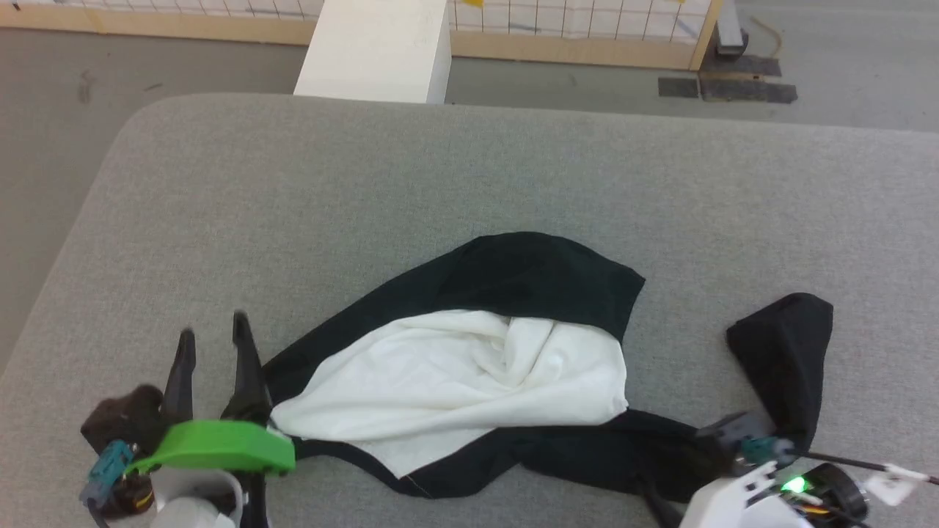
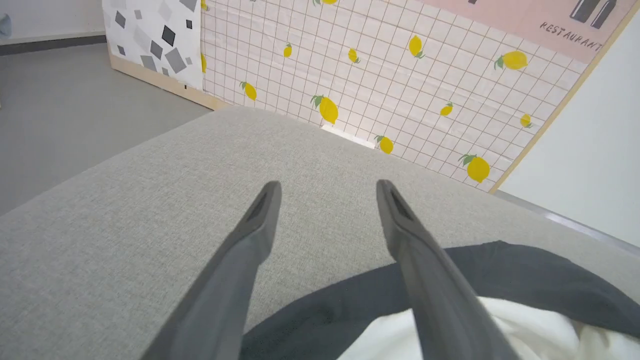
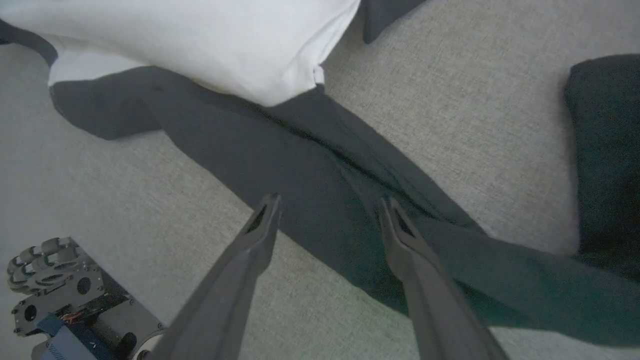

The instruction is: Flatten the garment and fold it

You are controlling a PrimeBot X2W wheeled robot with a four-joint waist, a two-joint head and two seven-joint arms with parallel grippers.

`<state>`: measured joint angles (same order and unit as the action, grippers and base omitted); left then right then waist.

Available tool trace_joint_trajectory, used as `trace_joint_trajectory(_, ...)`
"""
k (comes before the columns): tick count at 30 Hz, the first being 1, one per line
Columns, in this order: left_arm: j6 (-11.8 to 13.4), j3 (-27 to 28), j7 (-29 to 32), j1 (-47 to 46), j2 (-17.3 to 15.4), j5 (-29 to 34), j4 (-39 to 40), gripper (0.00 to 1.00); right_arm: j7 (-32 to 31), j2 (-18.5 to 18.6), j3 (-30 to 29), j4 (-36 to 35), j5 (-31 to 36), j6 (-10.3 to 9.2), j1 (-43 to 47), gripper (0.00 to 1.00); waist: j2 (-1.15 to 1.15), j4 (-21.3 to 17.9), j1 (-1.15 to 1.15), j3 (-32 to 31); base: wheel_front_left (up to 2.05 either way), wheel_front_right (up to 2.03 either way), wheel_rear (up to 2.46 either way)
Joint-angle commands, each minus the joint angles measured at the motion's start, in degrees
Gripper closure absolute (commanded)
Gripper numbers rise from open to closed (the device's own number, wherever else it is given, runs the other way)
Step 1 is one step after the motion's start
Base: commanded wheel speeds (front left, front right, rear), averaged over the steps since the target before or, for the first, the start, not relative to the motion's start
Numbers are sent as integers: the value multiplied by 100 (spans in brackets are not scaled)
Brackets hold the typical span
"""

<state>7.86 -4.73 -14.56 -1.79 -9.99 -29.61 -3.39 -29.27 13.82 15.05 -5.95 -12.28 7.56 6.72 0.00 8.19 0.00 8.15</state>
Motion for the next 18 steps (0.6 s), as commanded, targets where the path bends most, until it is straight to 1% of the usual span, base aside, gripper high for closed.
trace_joint_trajectory(1, -83, 59, -40, -115, 99, 134, 80, 0, -43, -18, 78, 90, 82, -8, -88, 0, 0, 18, 0, 82, 0, 0, 0)
trace_joint_trajectory(7, -417, 244, -42, -161, 431, 523, 98, 0, -373, 91, 541, 759, 432, -8, -476, 0, 0, 66, 0, 309, 0, 0, 0)
trace_joint_trajectory(8, -463, 274, -42, -172, 470, 574, 72, 0, -417, 82, 536, 869, 479, -8, -542, 50, 0, 76, 0, 329, 0, 0, 0)
trace_joint_trajectory(9, -495, 300, -42, -178, 499, 605, 52, 0, -436, 63, 496, 934, 513, -8, -589, 65, 0, 81, 0, 344, 0, 0, 0)
trace_joint_trajectory(10, -534, 330, -42, -186, 532, 635, 27, 0, -437, 33, 384, 1005, 567, -8, -636, 100, 0, 86, 0, 360, 0, 0, 0)
trace_joint_trajectory(13, -618, 417, -43, -201, 592, 703, -40, 0, -295, -93, -73, 1078, 719, -8, -736, 100, 0, 88, 0, 373, 0, 0, 0)
trace_joint_trajectory(16, -690, 492, -43, -213, 634, 755, -122, 0, -2, -263, -788, 1013, 848, -8, -848, 100, 0, 73, 0, 359, 0, 0, 0)
trace_joint_trajectory(18, -733, 525, -43, -218, 653, 776, -167, 0, 203, -304, -1330, 928, 965, -8, -967, 100, 0, 57, 0, 342, 0, 0, 0)
